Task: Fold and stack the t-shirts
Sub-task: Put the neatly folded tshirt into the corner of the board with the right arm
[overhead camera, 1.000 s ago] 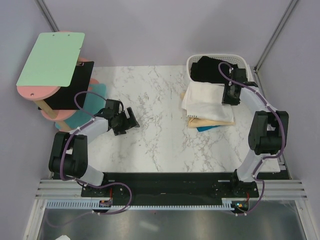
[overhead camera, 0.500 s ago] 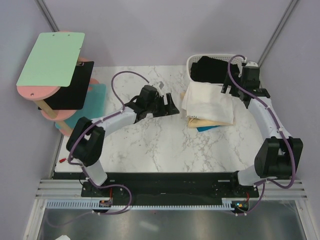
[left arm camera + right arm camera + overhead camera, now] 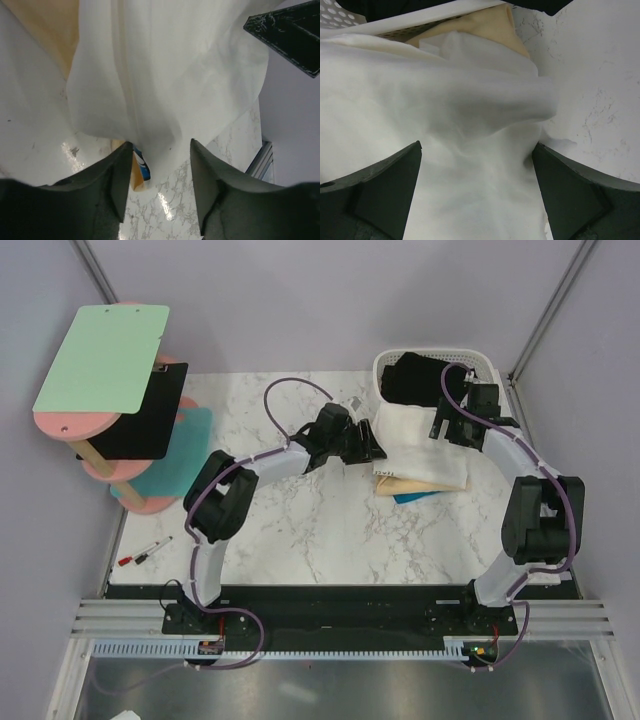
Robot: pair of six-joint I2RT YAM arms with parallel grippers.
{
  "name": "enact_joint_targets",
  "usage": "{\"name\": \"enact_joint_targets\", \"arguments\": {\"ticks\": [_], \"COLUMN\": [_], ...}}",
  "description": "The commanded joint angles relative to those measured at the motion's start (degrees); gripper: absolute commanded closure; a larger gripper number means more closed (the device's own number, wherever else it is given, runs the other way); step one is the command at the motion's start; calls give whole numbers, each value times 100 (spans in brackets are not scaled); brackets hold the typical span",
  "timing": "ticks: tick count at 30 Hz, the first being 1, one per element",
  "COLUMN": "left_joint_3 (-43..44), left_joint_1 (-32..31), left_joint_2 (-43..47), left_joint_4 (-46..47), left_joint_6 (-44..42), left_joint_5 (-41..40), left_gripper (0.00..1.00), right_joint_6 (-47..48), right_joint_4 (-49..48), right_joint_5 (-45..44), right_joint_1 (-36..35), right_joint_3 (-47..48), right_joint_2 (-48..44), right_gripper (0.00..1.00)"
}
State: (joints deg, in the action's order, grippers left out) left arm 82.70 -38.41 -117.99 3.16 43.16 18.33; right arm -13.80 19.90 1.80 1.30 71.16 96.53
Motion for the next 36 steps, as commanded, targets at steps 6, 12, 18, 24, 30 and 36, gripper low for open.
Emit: {"name": "enact_joint_targets", "arguments": {"ticks": [6, 12, 18, 24, 30, 36], "left_joint_3": [766, 599, 397, 98, -43, -245], "left_joint_1": [-184, -316, -517, -790, -1045, -1045], "left_joint_2": [-567, -242, 215, 435, 295, 198], "left_joint_4": [150, 89, 1, -26, -70, -245], "left_joint_6": [246, 140, 193, 272, 263, 343], "left_joint_5": [356, 399, 531, 497, 391, 119], "left_gripper": [87, 98, 98, 98, 98, 98], "right_joint_6": [-88, -79, -35, -44, -26, -8], "right_joint_4": [-320, -320, -320, -259, -259, -189], "right_joint_5": [-145, -295, -382, -321, -277, -435], "right_joint_1": [2, 11, 11, 19, 19, 11], "right_joint_3": [575, 707, 865, 1050, 1058, 997], "right_joint_2": [533, 709, 797, 1043, 1210, 1088], "right_gripper": [2, 2, 2, 2, 2, 2]}}
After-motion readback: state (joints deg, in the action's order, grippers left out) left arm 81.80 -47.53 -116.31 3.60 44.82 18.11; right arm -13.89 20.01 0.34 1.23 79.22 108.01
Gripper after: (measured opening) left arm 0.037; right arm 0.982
